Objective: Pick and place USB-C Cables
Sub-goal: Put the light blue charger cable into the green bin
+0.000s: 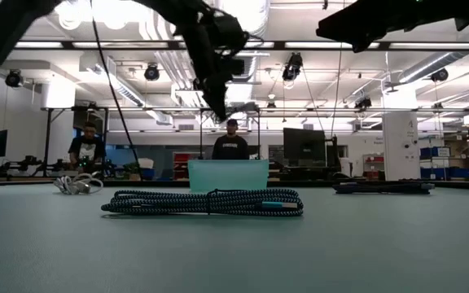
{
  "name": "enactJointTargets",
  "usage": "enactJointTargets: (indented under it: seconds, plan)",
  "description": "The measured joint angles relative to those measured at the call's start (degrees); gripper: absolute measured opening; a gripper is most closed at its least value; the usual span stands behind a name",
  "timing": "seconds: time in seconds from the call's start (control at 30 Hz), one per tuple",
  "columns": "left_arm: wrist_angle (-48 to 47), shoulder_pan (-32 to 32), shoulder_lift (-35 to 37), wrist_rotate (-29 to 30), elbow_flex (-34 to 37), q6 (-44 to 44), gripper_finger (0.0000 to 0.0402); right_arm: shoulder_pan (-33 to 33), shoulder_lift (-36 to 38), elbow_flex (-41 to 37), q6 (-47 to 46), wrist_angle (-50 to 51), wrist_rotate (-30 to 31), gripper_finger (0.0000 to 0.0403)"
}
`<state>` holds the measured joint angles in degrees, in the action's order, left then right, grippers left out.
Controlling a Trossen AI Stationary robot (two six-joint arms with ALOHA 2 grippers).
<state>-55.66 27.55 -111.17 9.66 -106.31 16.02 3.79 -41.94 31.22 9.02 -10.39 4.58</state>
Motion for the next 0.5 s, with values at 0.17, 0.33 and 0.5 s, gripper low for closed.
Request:
enactJointTargets:
  seconds: [0.17, 0.33, 0.5]
  plan:
    - [-0.8, 2.4, -5.2, 0.0, -3.8, 3.2, 0.0006, 0.0, -0.2, 0.0, 0.0, 1.2, 0.3, 0.0134]
    - [-1.1, 4.8, -8.9, -0.5, -4.8, 3.9, 0.0005, 0.0, -0.1, 0.0, 0.0, 2.0, 3.7, 0.0128]
    - [-1.1, 6.2, -11.1, -2.3, -4.6, 4.0, 0.0005, 0.0, -0.2, 0.0, -0.3, 2.7, 6.1, 0.0125]
